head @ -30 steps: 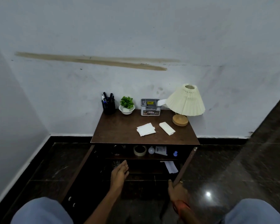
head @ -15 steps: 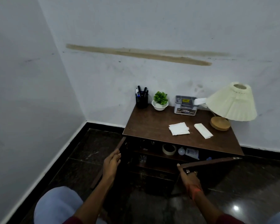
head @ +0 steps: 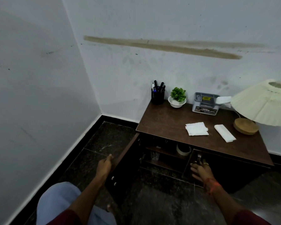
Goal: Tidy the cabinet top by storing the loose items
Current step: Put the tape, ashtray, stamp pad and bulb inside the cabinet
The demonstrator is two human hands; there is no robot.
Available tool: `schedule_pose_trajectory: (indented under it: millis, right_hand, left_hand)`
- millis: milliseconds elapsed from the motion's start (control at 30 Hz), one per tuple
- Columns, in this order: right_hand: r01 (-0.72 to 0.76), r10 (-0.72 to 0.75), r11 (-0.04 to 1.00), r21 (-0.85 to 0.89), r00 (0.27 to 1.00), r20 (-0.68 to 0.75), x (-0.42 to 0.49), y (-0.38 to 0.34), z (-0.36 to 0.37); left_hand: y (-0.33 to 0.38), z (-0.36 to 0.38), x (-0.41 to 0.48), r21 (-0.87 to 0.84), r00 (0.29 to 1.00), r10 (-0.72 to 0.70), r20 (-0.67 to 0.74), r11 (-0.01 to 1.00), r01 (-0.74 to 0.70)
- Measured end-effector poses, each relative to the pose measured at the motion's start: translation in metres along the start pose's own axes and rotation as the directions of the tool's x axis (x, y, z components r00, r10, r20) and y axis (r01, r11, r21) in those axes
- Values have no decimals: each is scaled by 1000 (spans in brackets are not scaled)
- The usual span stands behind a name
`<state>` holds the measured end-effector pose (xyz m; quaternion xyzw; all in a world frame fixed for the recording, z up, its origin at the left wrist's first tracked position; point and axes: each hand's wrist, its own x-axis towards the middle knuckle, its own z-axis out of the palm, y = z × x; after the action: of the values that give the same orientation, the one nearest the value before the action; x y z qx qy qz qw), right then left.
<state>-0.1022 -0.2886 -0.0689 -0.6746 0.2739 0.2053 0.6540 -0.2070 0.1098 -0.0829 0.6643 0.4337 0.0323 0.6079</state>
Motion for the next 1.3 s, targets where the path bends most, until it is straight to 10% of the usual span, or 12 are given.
schedule_pose_trajectory:
  millis: [633, 1300]
  right_hand:
    - [-80, 88, 995, -59, 985, 147, -34, 77, 21]
    - [-34, 65, 983, -181, 984, 167, -55, 160, -7]
  left_hand:
    - [15, -2, -98, 566, 994, 54, 98, 819, -100]
    - [11, 96, -169, 638, 941, 7, 339, 734, -235]
